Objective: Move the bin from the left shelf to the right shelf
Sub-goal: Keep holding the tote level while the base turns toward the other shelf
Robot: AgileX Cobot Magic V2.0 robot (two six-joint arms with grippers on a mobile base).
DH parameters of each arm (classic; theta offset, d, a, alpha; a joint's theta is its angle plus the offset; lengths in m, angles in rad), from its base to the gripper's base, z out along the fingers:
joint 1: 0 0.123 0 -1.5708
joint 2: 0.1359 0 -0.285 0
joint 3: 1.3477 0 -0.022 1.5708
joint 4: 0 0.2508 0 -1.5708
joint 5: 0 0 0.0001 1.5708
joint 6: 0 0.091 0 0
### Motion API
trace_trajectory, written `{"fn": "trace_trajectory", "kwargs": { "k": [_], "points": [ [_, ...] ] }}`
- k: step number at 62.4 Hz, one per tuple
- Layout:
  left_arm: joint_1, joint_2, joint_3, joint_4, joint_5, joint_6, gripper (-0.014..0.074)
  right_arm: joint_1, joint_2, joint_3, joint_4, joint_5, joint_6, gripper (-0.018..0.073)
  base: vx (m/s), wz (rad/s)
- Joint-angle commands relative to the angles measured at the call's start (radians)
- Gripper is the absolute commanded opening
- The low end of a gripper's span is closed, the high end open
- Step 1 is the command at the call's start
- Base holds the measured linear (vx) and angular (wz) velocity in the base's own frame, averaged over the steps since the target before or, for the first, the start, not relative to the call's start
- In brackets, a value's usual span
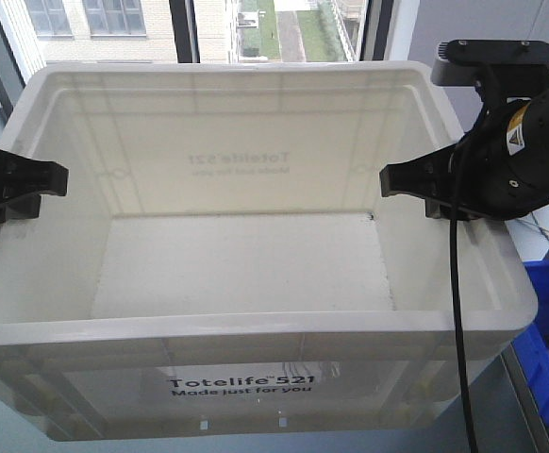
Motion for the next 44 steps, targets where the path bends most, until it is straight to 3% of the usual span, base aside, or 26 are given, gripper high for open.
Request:
{"fn": "trace_trajectory", "kwargs": {
  "k": [1,44],
  "points": [
    [0.003,-0.042,-0.036,0.079,-0.044,0.011,0.0128,-0.016,-0.043,-0.037,-0.157,-0.046,0.003,0.0082,0.18,0.06],
    [0.003,-0.042,-0.036,0.079,-0.044,0.011,0.0128,-0.016,-0.043,-0.037,-0.157,-0.046,0.003,0.0082,0.15,0.21]
  ]
}}
